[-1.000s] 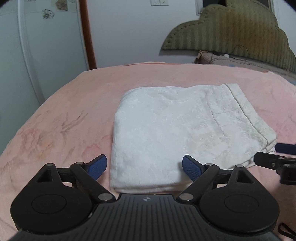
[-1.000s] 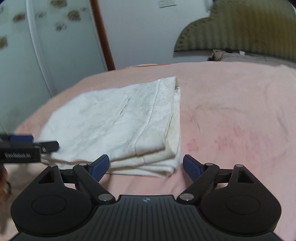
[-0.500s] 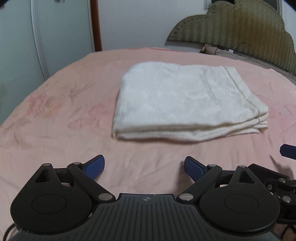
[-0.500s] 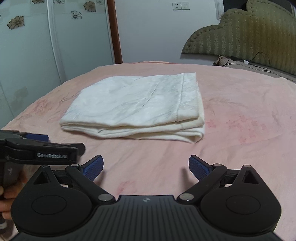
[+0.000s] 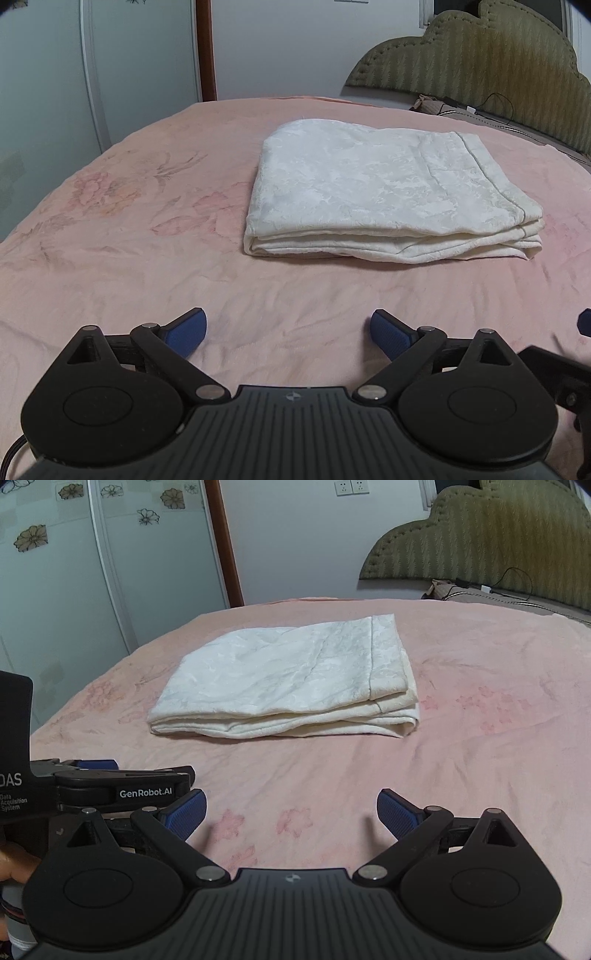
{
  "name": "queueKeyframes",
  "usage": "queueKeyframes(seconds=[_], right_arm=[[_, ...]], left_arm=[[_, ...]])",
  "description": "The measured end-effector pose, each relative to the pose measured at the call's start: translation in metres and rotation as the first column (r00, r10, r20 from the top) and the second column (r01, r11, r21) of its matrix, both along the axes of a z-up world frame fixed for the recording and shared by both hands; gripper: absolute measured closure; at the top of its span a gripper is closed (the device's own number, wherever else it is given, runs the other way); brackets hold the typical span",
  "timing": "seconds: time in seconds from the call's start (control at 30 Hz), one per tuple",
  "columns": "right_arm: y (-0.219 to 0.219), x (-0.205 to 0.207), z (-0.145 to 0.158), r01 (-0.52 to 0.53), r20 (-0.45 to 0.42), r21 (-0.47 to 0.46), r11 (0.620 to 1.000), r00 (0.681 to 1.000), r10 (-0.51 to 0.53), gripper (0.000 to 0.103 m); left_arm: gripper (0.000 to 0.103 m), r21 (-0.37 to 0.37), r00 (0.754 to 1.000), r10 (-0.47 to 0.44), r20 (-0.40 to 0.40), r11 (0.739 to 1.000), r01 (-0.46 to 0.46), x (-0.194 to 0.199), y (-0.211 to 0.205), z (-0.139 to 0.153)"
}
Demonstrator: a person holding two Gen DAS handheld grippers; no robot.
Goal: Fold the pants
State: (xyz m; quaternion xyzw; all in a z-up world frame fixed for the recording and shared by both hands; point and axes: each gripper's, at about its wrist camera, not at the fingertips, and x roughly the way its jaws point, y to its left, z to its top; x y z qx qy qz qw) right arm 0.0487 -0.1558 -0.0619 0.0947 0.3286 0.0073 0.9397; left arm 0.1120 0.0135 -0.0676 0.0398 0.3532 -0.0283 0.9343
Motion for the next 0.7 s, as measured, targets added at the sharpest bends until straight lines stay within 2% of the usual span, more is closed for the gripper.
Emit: queueKeyframes(seconds=[0.23,0.33,0.47,0.63,0.7], right_arm=[[0.002,0.0,-0.011,0.013,-0.006,0.005,1.0,1.0,-0.013,0.002],[-0.001,0.008,-0.02,0.041,-0.037,0.024,0.999,0.999,-0.04,0.002],[0.003,0.013,-0.025,0.059,0.003,-0.013,0.998,0.998,-0.059,0.0],[0.002,0.015,-0.029,0.072,0.005,-0.013,0.997,0.997,-0.072,0.0],[0.002,0.015,-0.03,0.072,0.008,-0.013,0.997,0.997,-0.071,0.0]], left_arm=[[0.001,0.006,1.0,-0.018,0.015,1.0,0.018,-0.006,0.002,-0.003],[0.0,0.016,0.999,-0.029,0.028,0.999,0.029,-0.012,0.006,-0.003],[0.0,-0.012,1.0,-0.003,0.03,1.0,0.003,-0.013,0.012,-0.005],[0.0,0.024,0.999,0.006,0.04,1.0,-0.007,-0.014,0.006,-0.006],[0.0,0.014,0.999,0.008,0.036,1.0,-0.008,-0.013,0.007,-0.006]])
